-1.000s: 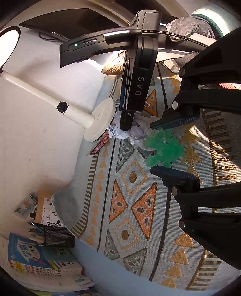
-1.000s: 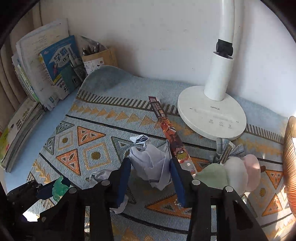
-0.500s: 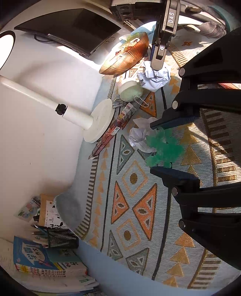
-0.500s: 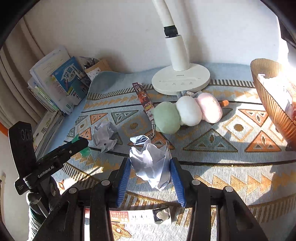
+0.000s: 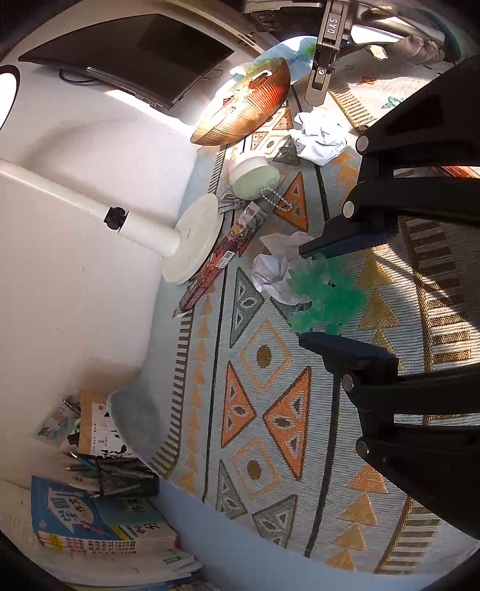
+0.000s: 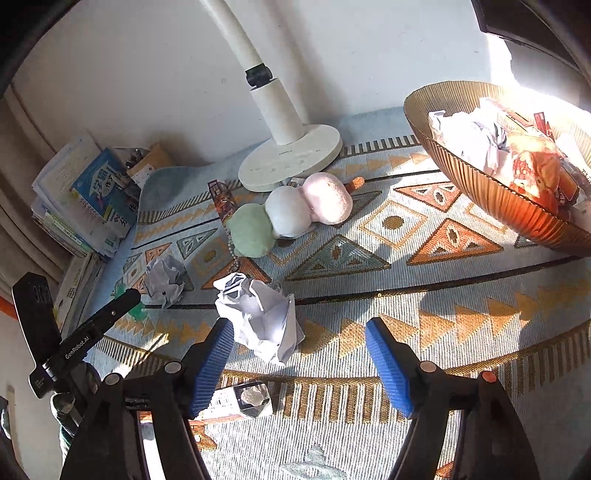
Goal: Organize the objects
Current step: 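Grasp the green plastic piece with the left tool while the right tool grasps a white paper ball, then carry the green piece and paper ball over the amber bowl and open both tools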
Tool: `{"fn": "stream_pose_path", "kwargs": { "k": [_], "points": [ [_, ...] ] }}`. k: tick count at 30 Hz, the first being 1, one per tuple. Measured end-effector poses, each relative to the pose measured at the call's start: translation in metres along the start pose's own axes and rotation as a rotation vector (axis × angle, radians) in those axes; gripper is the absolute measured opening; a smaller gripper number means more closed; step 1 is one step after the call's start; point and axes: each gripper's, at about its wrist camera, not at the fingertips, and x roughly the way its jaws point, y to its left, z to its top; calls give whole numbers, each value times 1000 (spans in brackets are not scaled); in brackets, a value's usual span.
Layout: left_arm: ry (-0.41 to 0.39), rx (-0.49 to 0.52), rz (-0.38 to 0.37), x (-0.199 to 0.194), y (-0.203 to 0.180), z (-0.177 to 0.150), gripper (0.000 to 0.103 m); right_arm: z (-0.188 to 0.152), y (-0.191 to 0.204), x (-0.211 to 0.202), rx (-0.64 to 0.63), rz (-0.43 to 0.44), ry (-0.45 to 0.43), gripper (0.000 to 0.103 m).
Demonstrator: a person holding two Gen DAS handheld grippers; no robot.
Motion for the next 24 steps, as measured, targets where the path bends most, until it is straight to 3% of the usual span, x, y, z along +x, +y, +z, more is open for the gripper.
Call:
{"fn": "stream_pose_path", "kwargs": {
  "k": [4,6,8,9,11,17,20,24],
  "points": [
    [6,-2,-1,1,1,1,38,-1,29,20,-118,-89,9,73],
    [6,-2,-1,1,1,1,38,0,29,29,-120,-85,6,72],
    [7,0,0,1,0,1,38,-1,24,33,-89,-52,3,57],
    [8,2,2,1,0,1,38,-1,22,33,-81,-46,0,45],
    [10,7,7,1,-2,1,38,-3,19,25,-74,-34,-27,42],
    [1,88,88,-7,-33,4,38,-1,5,-35,-77,-51,-149,42],
    [-48,155,47,-28,-75,19,38,8,-12,-79,-61,-76,-237,42],
    [-42,213,-106,-29,-141,49,38,28,-47,-143,-7,-184,-377,42]
  ]
}}
